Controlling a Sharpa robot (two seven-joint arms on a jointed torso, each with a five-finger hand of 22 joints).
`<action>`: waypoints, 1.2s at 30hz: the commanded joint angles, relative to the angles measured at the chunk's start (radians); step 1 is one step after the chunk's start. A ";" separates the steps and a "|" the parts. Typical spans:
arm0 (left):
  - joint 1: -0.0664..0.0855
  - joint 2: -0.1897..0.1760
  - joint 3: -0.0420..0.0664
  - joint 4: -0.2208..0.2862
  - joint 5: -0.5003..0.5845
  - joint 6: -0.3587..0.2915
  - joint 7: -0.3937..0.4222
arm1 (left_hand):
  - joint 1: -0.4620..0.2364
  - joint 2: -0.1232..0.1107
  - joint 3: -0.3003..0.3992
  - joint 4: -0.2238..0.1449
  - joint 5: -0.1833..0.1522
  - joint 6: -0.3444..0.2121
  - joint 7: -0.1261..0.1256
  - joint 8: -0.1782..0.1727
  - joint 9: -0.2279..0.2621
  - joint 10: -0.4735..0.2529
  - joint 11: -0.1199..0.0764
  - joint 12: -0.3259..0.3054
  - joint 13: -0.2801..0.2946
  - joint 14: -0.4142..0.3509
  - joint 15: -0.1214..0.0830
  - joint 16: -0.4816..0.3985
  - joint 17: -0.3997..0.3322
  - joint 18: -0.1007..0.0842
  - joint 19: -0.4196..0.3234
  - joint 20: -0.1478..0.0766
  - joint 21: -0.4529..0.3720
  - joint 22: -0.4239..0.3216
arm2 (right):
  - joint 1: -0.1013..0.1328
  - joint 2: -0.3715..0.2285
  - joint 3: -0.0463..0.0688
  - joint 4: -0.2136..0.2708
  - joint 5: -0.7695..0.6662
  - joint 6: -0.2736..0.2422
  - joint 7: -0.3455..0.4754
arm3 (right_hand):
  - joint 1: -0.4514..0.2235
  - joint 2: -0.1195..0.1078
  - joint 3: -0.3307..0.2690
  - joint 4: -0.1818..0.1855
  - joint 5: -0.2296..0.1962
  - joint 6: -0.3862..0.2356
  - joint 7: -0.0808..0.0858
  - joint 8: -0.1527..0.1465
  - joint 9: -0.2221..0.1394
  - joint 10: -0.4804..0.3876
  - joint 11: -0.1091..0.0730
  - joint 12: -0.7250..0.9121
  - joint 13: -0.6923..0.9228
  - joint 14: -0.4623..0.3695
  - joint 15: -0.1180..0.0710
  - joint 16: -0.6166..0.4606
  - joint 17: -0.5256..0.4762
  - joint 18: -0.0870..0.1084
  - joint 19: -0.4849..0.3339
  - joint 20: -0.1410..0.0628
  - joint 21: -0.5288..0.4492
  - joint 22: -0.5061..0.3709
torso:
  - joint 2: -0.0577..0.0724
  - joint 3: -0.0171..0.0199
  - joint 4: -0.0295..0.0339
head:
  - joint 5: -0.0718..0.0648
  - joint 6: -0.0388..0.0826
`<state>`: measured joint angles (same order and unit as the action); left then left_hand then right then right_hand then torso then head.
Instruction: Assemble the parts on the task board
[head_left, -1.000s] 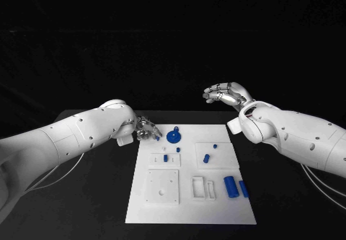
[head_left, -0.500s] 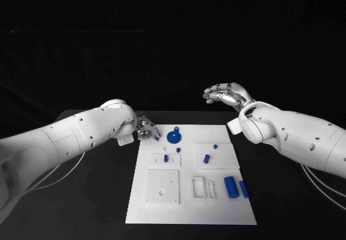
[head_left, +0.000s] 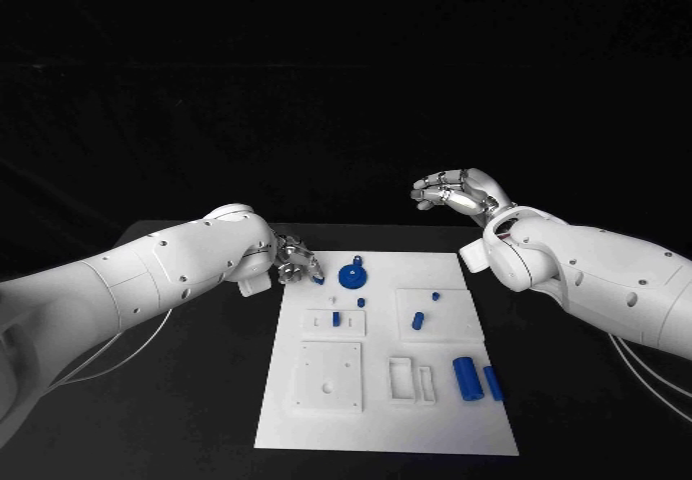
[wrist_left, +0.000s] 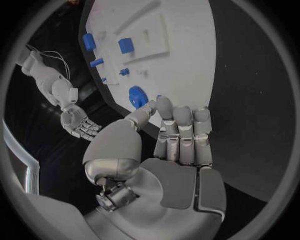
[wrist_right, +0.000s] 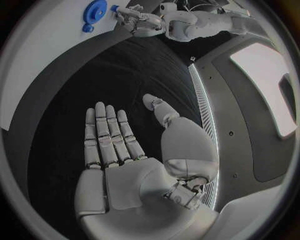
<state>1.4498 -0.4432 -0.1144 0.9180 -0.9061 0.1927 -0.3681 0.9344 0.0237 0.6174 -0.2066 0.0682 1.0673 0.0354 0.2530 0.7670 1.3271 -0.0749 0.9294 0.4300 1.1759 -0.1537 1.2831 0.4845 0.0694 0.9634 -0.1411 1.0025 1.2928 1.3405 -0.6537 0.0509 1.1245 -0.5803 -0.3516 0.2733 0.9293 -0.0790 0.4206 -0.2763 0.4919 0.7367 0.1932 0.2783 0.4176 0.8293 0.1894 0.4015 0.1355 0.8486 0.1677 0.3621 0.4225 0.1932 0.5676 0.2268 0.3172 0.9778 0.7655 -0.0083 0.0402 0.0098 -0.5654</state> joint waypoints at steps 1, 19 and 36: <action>-0.002 -0.009 0.000 0.019 0.026 -0.051 -0.002 | 0.001 -0.005 0.009 -0.001 0.017 0.053 -0.004 0.058 0.021 0.008 -0.004 0.006 0.001 0.017 -0.015 0.005 0.000 -0.010 0.008 -0.105 0.001 0.002 | 0.000 0.000 0.001 0.000 0.001 0.015 0.006 | -0.009 -0.001 -0.006 -0.001 0.005 -0.007 0.038 0.004 -0.001 0.005 0.004 -0.003 -0.001 -0.001 0.007 -0.005 -0.001 0.012 -0.002 0.002 -0.004 0.001 | -0.001 -0.0009 0.0025 | -0.002 0.001; 0.000 -0.185 -0.002 0.312 0.109 -0.253 0.001 | -0.028 -0.048 0.026 -0.051 0.312 0.117 -0.033 0.120 -0.005 0.076 -0.032 0.017 0.004 0.083 -0.025 0.032 0.008 -0.003 0.066 -0.124 0.025 0.014 | 0.000 -0.010 0.000 -0.007 0.007 0.013 0.003 | -0.011 -0.001 -0.007 0.000 0.006 -0.007 0.038 0.004 -0.002 0.005 0.004 -0.002 -0.003 -0.001 0.007 -0.005 -0.002 0.013 -0.003 0.002 -0.004 0.002 | -0.001 -0.0002 0.0033 | 0.007 0.008; 0.000 -0.286 -0.046 0.505 0.029 -0.347 -0.012 | -0.046 -0.058 0.026 -0.057 0.409 0.174 -0.058 0.169 -0.013 0.092 -0.057 0.099 0.054 0.117 -0.047 0.096 0.046 0.008 0.102 -0.135 0.056 0.029 | -0.004 -0.010 0.000 -0.013 0.009 0.015 0.002 | -0.012 0.000 -0.007 0.000 0.010 -0.007 0.038 0.004 -0.002 0.005 0.004 -0.002 -0.005 -0.001 0.007 -0.005 -0.003 0.014 -0.003 0.003 -0.004 0.002 | -0.003 -0.0009 0.0093 | 0.012 0.002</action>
<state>1.4486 -0.7247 -0.1582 1.4068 -0.8245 -0.1046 -0.3781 0.8867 -0.0373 0.6242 -0.2428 0.4623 1.0794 0.0446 0.3901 0.7496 1.4223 -0.1231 1.0197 0.4792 1.2737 -0.1779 1.3728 0.5274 0.0617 1.0597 -0.1802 1.0533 1.3080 1.3374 -0.6630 0.0505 1.1117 -0.5731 -0.3494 0.2707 0.9293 -0.0791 0.4206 -0.2763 0.4958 0.7367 0.1932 0.2783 0.4169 0.8293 0.1893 0.4016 0.1317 0.8486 0.1676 0.3621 0.4206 0.1932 0.5677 0.2267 0.3172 0.9787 0.7614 -0.0096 0.0496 0.0195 -0.5626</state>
